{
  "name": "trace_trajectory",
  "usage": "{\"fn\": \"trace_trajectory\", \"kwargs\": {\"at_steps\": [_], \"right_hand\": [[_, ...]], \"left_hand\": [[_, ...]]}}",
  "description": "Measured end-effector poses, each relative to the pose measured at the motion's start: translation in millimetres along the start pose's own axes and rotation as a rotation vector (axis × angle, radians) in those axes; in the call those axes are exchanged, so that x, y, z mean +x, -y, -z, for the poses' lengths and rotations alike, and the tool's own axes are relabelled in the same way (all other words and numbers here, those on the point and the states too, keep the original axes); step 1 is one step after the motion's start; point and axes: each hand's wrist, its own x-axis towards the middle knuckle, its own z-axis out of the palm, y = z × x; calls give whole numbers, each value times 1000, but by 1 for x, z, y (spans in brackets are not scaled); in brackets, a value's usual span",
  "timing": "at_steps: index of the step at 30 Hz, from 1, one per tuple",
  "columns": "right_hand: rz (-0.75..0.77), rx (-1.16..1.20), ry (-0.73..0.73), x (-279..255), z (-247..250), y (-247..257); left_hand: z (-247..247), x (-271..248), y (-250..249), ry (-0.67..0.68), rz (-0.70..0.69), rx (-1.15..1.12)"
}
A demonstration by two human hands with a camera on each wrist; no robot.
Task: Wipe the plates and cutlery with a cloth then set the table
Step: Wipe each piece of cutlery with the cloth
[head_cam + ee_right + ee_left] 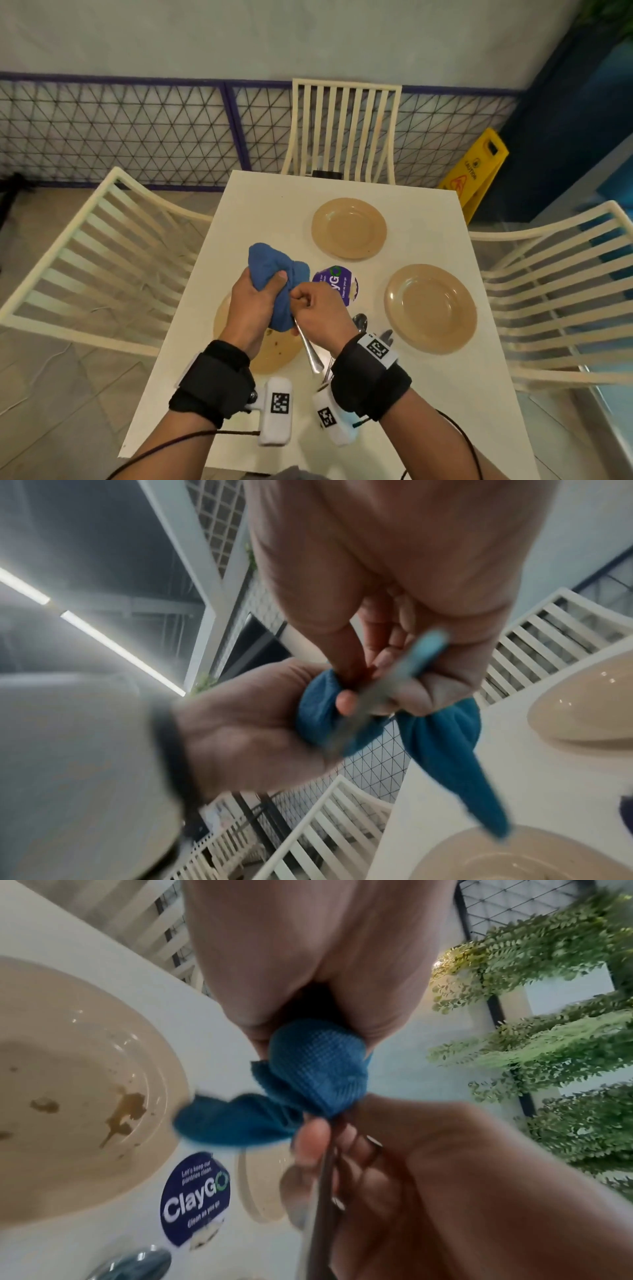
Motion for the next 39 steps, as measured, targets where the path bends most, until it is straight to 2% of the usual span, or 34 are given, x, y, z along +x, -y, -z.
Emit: {"fn": "trace_trajectory", "kwargs": {"at_steps": [4,7,10,14,17,22,24,26,28,30,33,37,39], "right_hand": [[-9,-29,-1,-14,-6,-4],[-35,-57,1,-26,-4,-12],[-112,24,-16,-30,6,-18],[-95,112,-40,-27,15,-15],[-61,5,-23,-26,10,-17],[-21,-185,14,-29,13,-31],[15,-250,-66,-37,22,-33],[55,-282,-209,-45,28,-35],[69,-207,-355,-51,36,-41],[55,-33,-430,-53,45,-45],[22,177,-402,-53,54,-51],[19,237,-431,-49,63,-65],[11,263,-361,-49,69,-72]], "left_hand": [[6,15,-16,-41,-89,57],[20,32,-26,-142,-90,-130],[30,31,-25,-82,2,-401],[15,-3,1,76,213,-478],[-10,-25,20,156,267,-317],[-21,-31,22,151,94,-64],[-25,-33,15,181,16,46],[-33,-34,9,219,-47,151],[-40,-34,4,251,-99,280],[-44,-35,2,293,-137,410],[-53,-44,2,370,-148,466],[-68,-58,8,414,-111,408],[-72,-62,14,425,-85,363]]}}
